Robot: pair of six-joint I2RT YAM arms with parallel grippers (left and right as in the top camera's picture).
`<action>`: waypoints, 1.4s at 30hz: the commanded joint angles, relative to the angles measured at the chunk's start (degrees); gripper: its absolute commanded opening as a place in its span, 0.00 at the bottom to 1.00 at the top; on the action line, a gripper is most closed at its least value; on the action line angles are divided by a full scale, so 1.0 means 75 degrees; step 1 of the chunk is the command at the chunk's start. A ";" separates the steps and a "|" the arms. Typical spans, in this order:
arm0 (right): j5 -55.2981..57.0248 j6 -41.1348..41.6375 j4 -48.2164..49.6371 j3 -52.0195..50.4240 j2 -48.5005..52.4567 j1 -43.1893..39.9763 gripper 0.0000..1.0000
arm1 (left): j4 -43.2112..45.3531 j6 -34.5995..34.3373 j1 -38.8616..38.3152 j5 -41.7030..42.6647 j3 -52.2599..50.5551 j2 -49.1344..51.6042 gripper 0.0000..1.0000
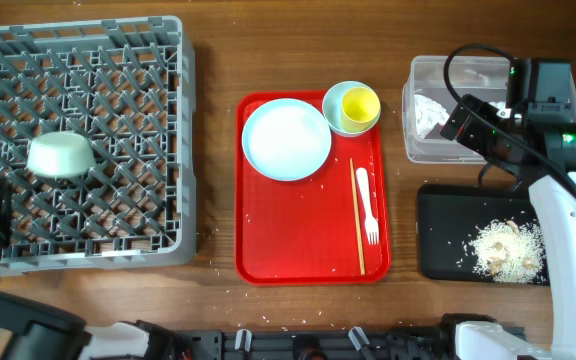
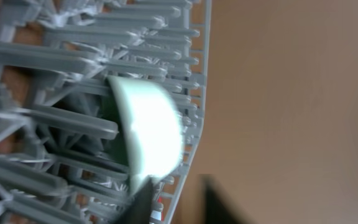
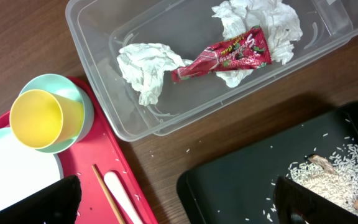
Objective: Sort waste into correct bins and load items into the dishwasher rack
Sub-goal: 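Lower the bowl into the rack and open the left gripper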
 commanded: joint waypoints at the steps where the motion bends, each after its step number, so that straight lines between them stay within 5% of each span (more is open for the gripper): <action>1: 0.0017 -0.0096 -0.0006 0.0093 -0.0111 -0.0029 1.00 | 0.0137 0.0015 -0.0769 0.0090 0.0003 -0.0982 0.04; 4: 0.0017 -0.0096 -0.0006 0.0093 -0.0111 -0.0029 1.00 | 0.0667 0.0023 -0.1757 -0.0574 0.0006 -0.1719 0.04; 10: 0.0017 -0.0096 -0.0009 0.0093 -0.0111 -0.0029 1.00 | 0.0647 0.1183 -0.4398 -0.5887 0.0003 -0.1784 0.04; 14: 0.0017 -0.0093 -0.0009 0.0093 -0.0111 -0.0029 1.00 | 0.0653 0.1521 -0.5088 -0.8186 0.0003 -0.1233 0.04; 34: 0.0017 -0.0096 -0.0006 0.0093 -0.0111 -0.0029 1.00 | -0.0219 0.0997 -0.4983 -1.0098 0.0003 -0.1708 0.04; 42: 0.0017 -0.0096 -0.0006 0.0093 -0.0111 -0.0029 1.00 | 0.0367 0.1311 -0.4841 -0.8140 0.0003 -0.1626 0.04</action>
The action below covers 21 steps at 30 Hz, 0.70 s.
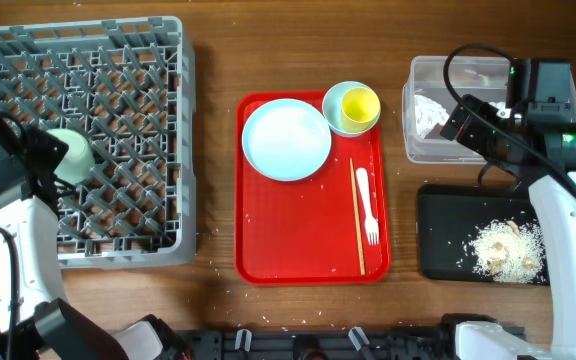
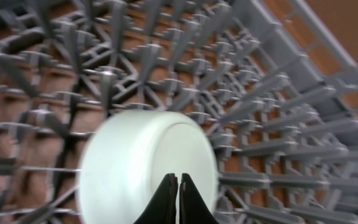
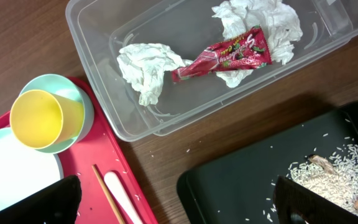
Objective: Sort waste into correct bins and load items into the dishwasher rack
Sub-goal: 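Lower the bowl into the rack and open the left gripper, then move the left gripper to the white plate and grasp its edge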
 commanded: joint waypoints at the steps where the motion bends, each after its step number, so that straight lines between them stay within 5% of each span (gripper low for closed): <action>1: 0.0017 -0.0096 0.0000 0.0093 -0.0108 -0.0029 1.00 | 0.0259 0.0376 0.0015 0.1020 0.0009 0.0166 0.04; 10: 0.0017 -0.0099 0.0003 0.0093 -0.0108 -0.0029 1.00 | -0.0047 0.0411 0.0221 0.0108 0.0009 0.0624 0.04; 21: 0.0017 -0.0096 0.0023 0.0093 -0.0102 -0.0029 1.00 | -0.0472 0.0114 0.1297 0.0813 0.0015 0.0469 0.04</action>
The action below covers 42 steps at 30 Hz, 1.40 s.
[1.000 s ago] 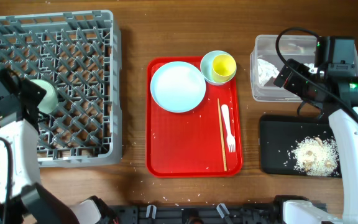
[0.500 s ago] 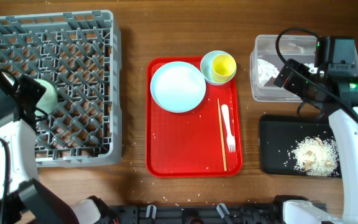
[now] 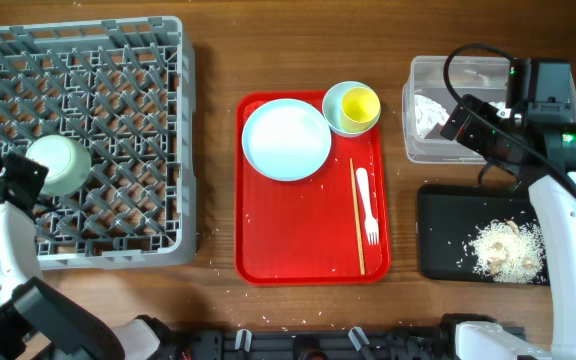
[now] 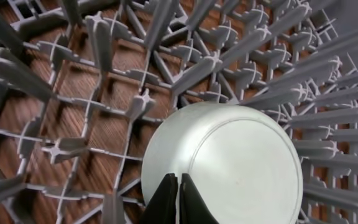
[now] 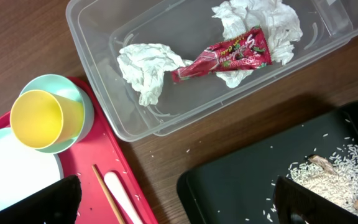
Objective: Sort waste into correct bins and load items into the dishwasher rack
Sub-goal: 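Move the left gripper to the white plate and grasp its edge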
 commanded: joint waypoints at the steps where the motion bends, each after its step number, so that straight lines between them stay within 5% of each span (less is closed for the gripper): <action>1: 0.0017 -0.0099 0.0017 0.0093 -0.0102 -0.0029 1.00 | 0.0114 -0.0300 0.0047 0.0831 0.0026 -0.0265 0.04; 6: 0.0017 -0.0099 0.0017 0.0093 -0.0102 -0.0029 1.00 | 0.0734 -0.1687 -0.0239 0.4147 0.0038 -0.2151 0.05; 7: 0.0017 -0.0099 0.0017 0.0093 -0.0102 -0.0029 1.00 | 0.0731 -0.1687 -0.0423 0.4645 0.0038 -0.2305 0.11; 9: 0.0017 -0.0102 0.0017 0.0093 -0.0102 -0.0029 1.00 | 0.0554 -0.1684 -0.1408 0.5715 0.0038 -0.2524 0.67; 13: 0.0017 -0.0099 0.0017 0.0093 -0.0102 -0.0029 1.00 | 0.0283 -0.0997 -0.3928 0.5590 0.0038 -0.2294 0.84; 18: 0.0017 -0.0099 0.0017 0.0093 -0.0102 -0.0029 1.00 | 0.0778 0.0580 -0.7732 0.2544 0.0038 -0.1215 0.84; 21: 0.0017 -0.0099 0.0017 0.0093 -0.0102 -0.0029 1.00 | 0.1335 0.0822 -0.9174 0.0527 0.0038 -0.0111 0.82; 31: 0.0017 -0.0096 0.0017 0.0093 -0.0102 -0.0029 1.00 | 0.2699 0.1014 -1.0066 0.0207 0.0038 0.2477 0.67; 42: 0.0017 -0.0099 0.0017 0.0093 -0.0102 -0.0032 1.00 | 0.2690 0.1422 -1.0366 0.0195 0.0038 0.3197 0.59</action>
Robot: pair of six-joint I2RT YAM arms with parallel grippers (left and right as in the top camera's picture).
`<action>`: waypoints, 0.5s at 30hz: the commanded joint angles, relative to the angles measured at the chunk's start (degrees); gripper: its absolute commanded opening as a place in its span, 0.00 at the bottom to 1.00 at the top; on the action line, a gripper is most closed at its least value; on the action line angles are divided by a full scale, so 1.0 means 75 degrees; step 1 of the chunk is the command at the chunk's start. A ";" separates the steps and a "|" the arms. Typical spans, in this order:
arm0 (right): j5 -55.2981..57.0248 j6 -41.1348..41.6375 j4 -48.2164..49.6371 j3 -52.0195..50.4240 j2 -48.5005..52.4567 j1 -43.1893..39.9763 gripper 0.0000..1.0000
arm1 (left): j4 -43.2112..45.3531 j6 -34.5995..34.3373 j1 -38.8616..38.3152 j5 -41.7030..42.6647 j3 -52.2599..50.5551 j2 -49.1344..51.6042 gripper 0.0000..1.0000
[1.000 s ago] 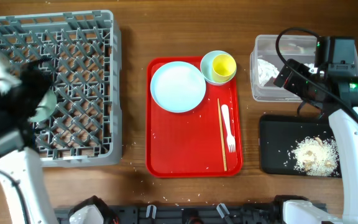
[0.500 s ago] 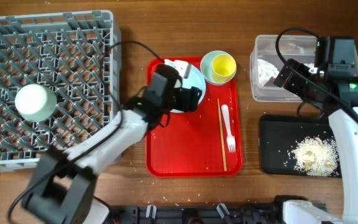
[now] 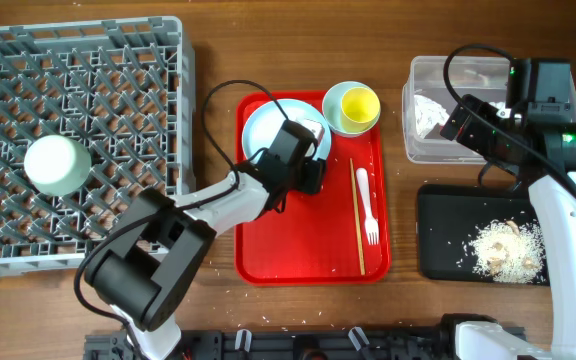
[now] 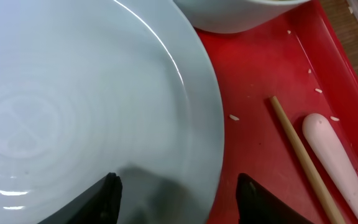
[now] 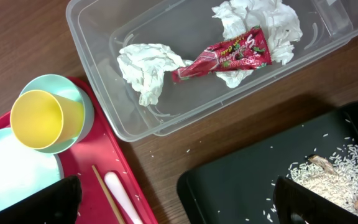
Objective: Sort waste into correct bins and load items into the dishwasher rack
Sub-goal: 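Move the left gripper to the white plate and grasp its edge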
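Note:
A pale blue plate (image 3: 271,125) (image 4: 73,93) lies at the back left of the red tray (image 3: 298,240). My left gripper (image 3: 306,168) (image 4: 182,202) hangs low over the plate's right rim, open, one finger over the plate and one over the tray. A yellow cup (image 3: 360,102) stands in a mint bowl (image 3: 338,118). A chopstick (image 3: 356,215) (image 4: 297,149) and a white fork (image 3: 368,205) lie on the tray's right side. A mint bowl (image 3: 56,165) sits upside down in the grey rack (image 3: 118,60). My right gripper (image 5: 179,205) is open above the table.
A clear bin (image 5: 135,37) at the back right holds crumpled tissues (image 5: 145,68) and a red wrapper (image 5: 225,56). A black tray (image 3: 448,250) with spilled rice (image 3: 508,250) lies in front of it. Rice grains dot the red tray and the table.
My left gripper was shut above the upturned bowl in the rack; now it is open over the plate's rim on the red tray. The right arm has not moved.
My left gripper was at the rack's left edge beside the upturned bowl. Then it was shut right over the bowl's base, and stayed there a moment later. The bowl rests in the rack, and the gripper now stands open at the plate.

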 commanded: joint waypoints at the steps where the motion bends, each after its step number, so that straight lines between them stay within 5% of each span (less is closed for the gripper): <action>1: 0.0017 -0.0096 0.0015 0.0093 -0.0102 -0.0029 1.00 | -0.0117 0.0256 -0.0096 -0.0041 -0.0026 0.0309 0.58; 15: 0.0017 -0.0096 0.0015 0.0093 -0.0093 -0.0029 1.00 | -0.0921 0.0414 -0.0096 -0.0038 -0.0026 0.0306 0.04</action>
